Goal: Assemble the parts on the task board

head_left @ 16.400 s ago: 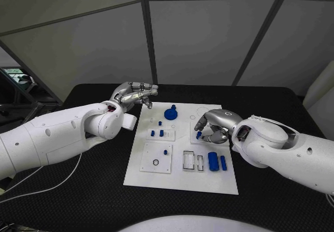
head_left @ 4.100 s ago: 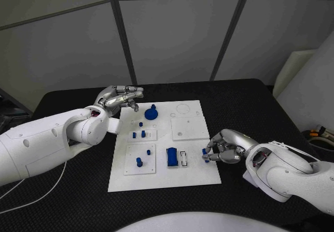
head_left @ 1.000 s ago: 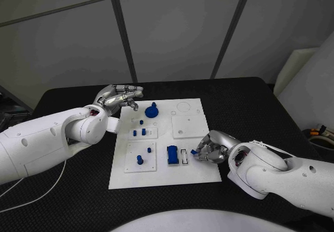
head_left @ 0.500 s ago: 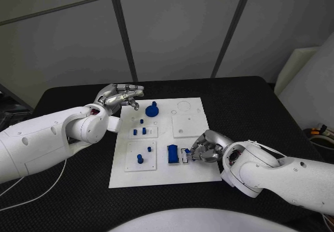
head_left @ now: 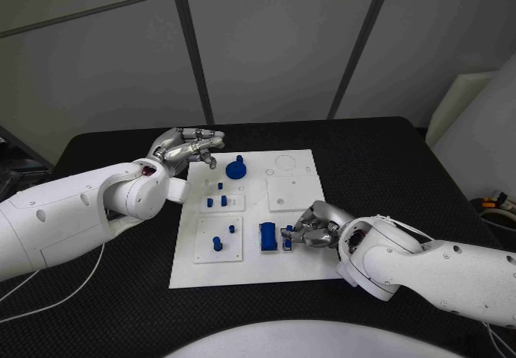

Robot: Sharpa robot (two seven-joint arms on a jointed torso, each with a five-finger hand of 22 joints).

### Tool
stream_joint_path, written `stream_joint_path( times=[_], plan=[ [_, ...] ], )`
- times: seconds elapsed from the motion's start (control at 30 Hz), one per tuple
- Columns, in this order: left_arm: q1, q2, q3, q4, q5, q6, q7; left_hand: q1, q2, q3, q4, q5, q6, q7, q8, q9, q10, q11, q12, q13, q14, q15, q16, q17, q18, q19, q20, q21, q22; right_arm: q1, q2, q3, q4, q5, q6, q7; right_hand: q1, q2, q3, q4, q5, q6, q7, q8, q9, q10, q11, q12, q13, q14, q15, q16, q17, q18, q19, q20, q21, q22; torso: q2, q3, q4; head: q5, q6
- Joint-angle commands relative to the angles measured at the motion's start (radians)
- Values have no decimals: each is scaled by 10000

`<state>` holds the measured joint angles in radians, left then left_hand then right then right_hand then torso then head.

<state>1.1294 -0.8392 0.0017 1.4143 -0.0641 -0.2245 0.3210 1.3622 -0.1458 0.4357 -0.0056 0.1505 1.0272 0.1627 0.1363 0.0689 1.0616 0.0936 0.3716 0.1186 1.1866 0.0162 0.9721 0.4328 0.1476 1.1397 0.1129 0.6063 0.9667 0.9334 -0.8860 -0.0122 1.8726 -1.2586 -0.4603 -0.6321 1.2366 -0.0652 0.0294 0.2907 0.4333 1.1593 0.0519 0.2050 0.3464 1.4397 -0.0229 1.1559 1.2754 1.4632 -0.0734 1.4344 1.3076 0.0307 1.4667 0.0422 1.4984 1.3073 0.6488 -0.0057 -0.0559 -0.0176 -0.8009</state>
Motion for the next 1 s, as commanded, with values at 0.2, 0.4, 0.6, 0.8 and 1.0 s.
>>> stream_joint_path(
  times=[0.2,0.4,0.6,0.8,1.0],
  plan=[
    [17,-1,8,28,16,139,-2,-48,72,-66,27,-7,-80,40,-17,-20,-84,21,70,9,-69,5,46,-22,347,-54,34,-81,-23,9,98,1,-63,113,277,-60,-164,37,-194,-1,-107,52,5,9,47,23,17,-32,25,652,-74,46,407,-50,317,-67,6,1826,-14,3,-8,30,-17],
    [17,4,8,18,16,152,-20,-53,72,-74,33,-6,-94,45,-23,-22,-96,25,73,9,-72,8,48,-26,346,-55,36,-87,-26,9,115,2,-45,114,379,25,-180,34,-234,-7,-126,63,-3,19,57,26,11,-25,32,651,-78,44,405,-49,314,-70,3,1823,-8,8,-21,42,-21],
    [17,17,8,10,16,167,-40,-55,71,-79,35,-5,-104,48,-27,-23,-105,28,75,9,-74,10,50,-30,346,-55,37,-90,-29,9,112,2,-17,114,470,69,-80,37,-270,-59,-129,64,-26,34,79,27,-9,-23,39,654,-93,49,417,-48,314,-79,2,1824,-4,8,-17,38,-23],
    [17,21,8,1,16,166,-56,-58,70,-87,39,-4,-119,54,-33,-25,-120,33,78,9,-78,13,52,-35,346,-56,40,-96,-32,9,104,2,23,49,584,118,-25,-32,-388,-66,-236,51,-23,46,104,19,-11,-40,36,652,-99,43,408,-48,312,-89,-1,1823,-7,9,-6,41,-31],
    [17,16,8,-4,16,166,-68,-60,70,-95,43,-3,-135,63,-40,-26,-133,39,81,9,-81,17,55,-40,346,-57,43,-102,-36,9,55,1,85,-322,553,233,-328,-241,-914,1,-1013,-7,12,53,157,1,23,-77,33,640,-73,4,357,-37,277,-76,-39,1789,-6,6,-24,52,-33]
  ],
)
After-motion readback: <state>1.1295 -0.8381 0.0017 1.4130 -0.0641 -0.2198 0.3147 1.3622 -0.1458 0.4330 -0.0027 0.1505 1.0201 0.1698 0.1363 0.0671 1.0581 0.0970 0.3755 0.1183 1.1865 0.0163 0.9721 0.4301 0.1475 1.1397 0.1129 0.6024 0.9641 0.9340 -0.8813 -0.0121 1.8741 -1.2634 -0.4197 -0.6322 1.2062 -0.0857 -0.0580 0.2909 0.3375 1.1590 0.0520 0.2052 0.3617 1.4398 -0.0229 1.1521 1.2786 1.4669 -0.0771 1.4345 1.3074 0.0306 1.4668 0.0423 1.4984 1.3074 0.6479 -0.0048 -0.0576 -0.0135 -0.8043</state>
